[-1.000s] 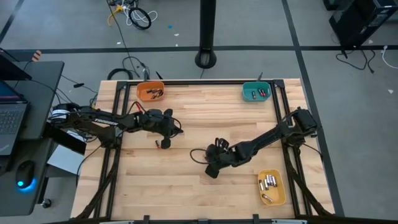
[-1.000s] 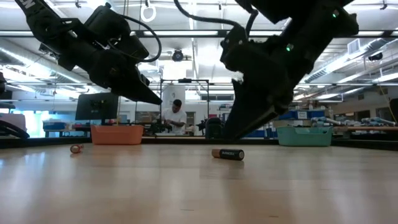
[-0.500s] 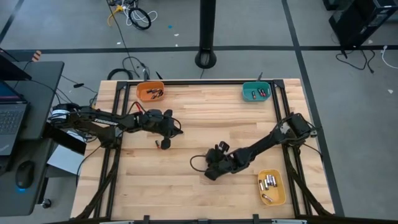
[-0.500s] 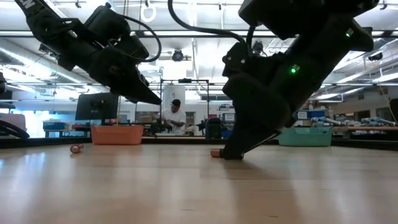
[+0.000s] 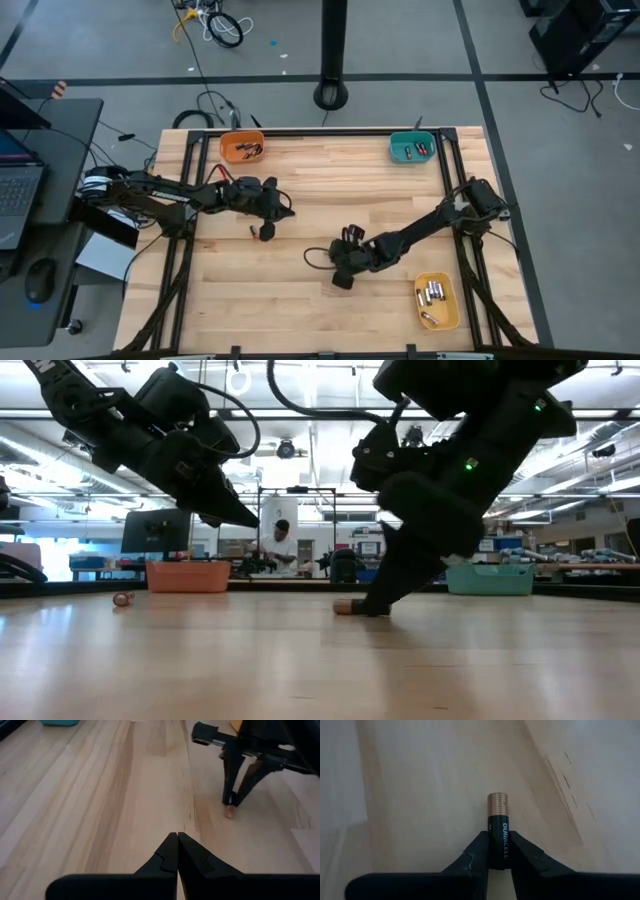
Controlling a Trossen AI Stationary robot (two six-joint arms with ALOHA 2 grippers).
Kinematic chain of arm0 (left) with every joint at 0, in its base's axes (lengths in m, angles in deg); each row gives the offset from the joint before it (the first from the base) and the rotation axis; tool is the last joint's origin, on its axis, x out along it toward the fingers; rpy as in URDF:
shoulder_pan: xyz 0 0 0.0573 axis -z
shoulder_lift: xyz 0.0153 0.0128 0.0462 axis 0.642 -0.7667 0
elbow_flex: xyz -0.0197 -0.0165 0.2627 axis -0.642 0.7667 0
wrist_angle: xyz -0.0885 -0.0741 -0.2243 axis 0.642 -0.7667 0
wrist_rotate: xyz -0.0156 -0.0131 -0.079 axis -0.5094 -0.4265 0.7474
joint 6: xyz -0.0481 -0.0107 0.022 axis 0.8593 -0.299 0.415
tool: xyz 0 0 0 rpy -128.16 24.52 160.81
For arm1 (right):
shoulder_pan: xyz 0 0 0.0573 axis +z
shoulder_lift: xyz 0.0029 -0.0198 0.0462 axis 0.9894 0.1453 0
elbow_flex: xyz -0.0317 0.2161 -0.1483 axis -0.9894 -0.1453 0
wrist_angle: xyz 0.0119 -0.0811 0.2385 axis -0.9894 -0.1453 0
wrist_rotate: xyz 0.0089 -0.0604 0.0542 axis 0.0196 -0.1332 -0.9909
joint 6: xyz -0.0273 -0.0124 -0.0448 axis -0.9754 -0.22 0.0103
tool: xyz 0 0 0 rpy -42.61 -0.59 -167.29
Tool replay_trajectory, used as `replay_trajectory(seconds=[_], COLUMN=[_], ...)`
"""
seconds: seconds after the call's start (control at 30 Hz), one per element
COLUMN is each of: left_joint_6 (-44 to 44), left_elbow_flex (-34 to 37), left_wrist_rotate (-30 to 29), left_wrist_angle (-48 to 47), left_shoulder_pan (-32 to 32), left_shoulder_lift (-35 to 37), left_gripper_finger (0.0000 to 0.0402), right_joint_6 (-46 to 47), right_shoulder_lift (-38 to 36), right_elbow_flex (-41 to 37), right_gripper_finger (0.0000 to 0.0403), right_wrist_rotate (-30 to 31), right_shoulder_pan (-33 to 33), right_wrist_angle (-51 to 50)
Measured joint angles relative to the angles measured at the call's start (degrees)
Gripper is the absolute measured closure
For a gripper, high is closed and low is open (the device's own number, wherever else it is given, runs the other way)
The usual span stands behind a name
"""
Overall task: Sort batteries
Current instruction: Put the black-orange battery into the orange bin
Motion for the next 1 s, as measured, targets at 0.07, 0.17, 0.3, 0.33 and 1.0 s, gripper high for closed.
replay_trajectory(seconds=[0.07,0.17,0.3,0.33,1.0], left_joint_6=[-0.03,1.48,2.97,2.8,1.66], left_elbow_flex=[0.02,0.04,0.04,0.04,1.88], left_wrist_rotate=[-0.67,-1.67,-1.84,-1.83,7.5], left_wrist_angle=[0.44,3.33,7.17,8.07,15.53], left_shoulder_pan=[-0.08,-0.56,-0.61,-0.63,0.06], left_shoulder_lift=[0.0,0.0,0.0,0.0,0.0], left_gripper_finger=[0.039,0.039,0.039,0.039,0.0338], right_joint_6=[-2.52,-4.92,-8.99,-9.75,-18.32], right_shoulder_lift=[-2.06,-5.45,-8.83,-9.34,-13.75], right_elbow_flex=[-0.34,-0.35,-1.83,-2.56,-7.67], right_gripper_finger=[0.0341,0.0341,0.0341,0.0341,0.0341], right_wrist_rotate=[-1.39,-1.56,-1.02,-1.02,-2.97], right_shoulder_pan=[-1.02,-2.7,-5.22,-6.03,-11.31], right_wrist_angle=[-2.32,-3.81,-3.35,-3.27,19.98])
